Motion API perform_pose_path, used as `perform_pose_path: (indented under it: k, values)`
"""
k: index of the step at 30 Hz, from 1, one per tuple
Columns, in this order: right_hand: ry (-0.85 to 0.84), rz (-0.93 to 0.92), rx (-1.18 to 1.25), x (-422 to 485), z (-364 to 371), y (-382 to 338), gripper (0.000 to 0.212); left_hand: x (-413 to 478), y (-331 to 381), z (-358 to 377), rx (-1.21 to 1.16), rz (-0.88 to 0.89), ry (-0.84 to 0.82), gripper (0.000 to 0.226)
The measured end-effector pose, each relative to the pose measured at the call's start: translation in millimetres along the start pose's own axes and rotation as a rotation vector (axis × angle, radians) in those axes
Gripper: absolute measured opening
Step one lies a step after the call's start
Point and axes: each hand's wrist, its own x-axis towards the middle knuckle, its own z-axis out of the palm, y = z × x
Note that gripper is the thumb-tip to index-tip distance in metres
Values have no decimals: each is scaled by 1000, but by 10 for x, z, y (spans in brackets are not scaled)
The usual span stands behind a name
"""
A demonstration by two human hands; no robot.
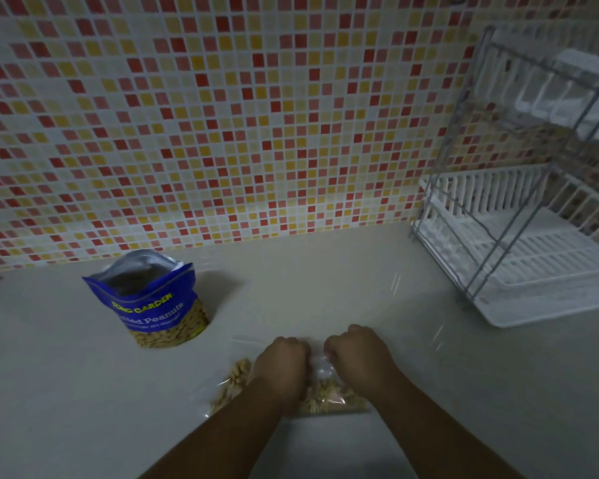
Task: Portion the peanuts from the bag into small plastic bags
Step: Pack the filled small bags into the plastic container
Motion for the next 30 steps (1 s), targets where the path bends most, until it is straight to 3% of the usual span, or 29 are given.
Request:
perform_pose_path:
  k: [8,10,11,15,20,22,25,28,30]
  values:
    - [288,-32,50,-151,111,10,38,-145,-112,106,-124,126,283,49]
    - [271,10,-1,-159,103,23,27,-150,-158,116,-32,175,320,33]
    - [238,28,-32,-154,117,43,24,-142,-185,125,18,168,325,23]
    - [107,56,-146,-114,196,93,19,-158,-156,94,164,49,226,23]
    - [138,45,-184,-115,228,81,15,-153,-103,67,206,2,126,31]
    - [186,62,-127,-104,200,64,15,-173,-121,42,121,39,180,33]
    - [281,119,82,7,62,-51,17,-184,-240,-102,-249,41,387,33]
    - [327,74,344,254,-78,-302,15,-153,-565,-323,-591,-209,427,17]
    - [265,23,447,441,-154,-521,18,-167,-847,-351,-584,-325,333,15]
